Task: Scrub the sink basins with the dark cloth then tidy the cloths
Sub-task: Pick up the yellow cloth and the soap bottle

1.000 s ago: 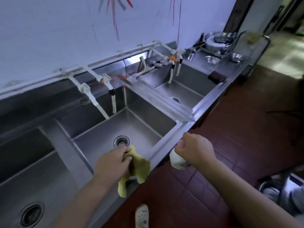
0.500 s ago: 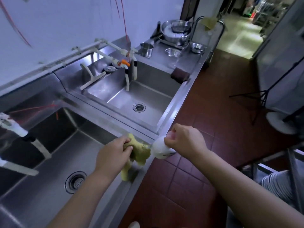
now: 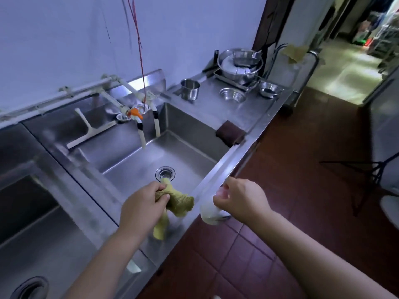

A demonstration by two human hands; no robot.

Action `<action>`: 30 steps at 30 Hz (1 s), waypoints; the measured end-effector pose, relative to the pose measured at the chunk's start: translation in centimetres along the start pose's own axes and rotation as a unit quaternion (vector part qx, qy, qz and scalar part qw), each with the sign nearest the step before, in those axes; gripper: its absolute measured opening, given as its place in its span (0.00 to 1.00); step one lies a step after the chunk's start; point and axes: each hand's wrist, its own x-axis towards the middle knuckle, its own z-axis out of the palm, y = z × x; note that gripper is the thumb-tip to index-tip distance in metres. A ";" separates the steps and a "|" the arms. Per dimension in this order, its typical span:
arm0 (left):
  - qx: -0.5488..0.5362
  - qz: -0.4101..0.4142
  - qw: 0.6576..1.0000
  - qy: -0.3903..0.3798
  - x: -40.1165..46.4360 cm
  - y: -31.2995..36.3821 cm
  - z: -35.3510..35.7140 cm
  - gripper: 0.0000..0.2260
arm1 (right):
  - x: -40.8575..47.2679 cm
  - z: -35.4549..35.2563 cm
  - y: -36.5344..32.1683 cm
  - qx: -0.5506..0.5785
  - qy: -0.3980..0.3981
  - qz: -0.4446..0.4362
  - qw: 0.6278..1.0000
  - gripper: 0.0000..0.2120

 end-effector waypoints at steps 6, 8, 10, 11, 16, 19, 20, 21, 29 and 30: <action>-0.016 -0.078 0.997 0.007 4.5 3.6 3.0 0.07 | 9.0 -1.5 5.4 -0.023 -0.027 -0.059 0.998 0.12; 0.004 -0.094 0.995 0.024 6.2 4.0 3.5 0.08 | 11.8 -1.1 6.3 -0.015 -0.035 -0.061 0.997 0.12; 0.009 -0.113 0.993 0.042 8.4 4.4 4.1 0.09 | 14.7 -0.7 6.9 -0.006 -0.042 -0.059 0.997 0.12; 0.007 -0.120 0.992 0.047 9.6 4.5 4.5 0.10 | 16.2 -0.6 7.1 -0.008 -0.044 -0.059 0.997 0.12; -0.011 -0.146 0.988 0.056 16.1 4.1 5.9 0.09 | 24.2 -0.4 7.1 0.001 -0.054 -0.075 0.996 0.12; -0.022 -0.168 0.984 0.055 19.4 3.9 6.2 0.08 | 29.0 -0.2 6.4 0.006 -0.065 -0.084 0.994 0.11; -0.023 -0.174 0.983 0.052 20.4 3.8 6.3 0.07 | 30.5 -0.1 6.1 0.006 -0.068 -0.091 0.994 0.11; -0.025 -0.180 0.982 0.050 21.3 3.8 6.3 0.07 | 32.0 0.0 5.8 0.005 -0.070 -0.098 0.993 0.11; -0.025 -0.230 0.971 0.062 26.2 2.5 6.4 0.07 | 43.9 0.3 1.8 0.023 -0.082 -0.135 0.987 0.10; -0.022 -0.237 0.969 0.062 26.7 2.4 6.5 0.06 | 45.5 0.5 1.2 0.024 -0.088 -0.145 0.985 0.11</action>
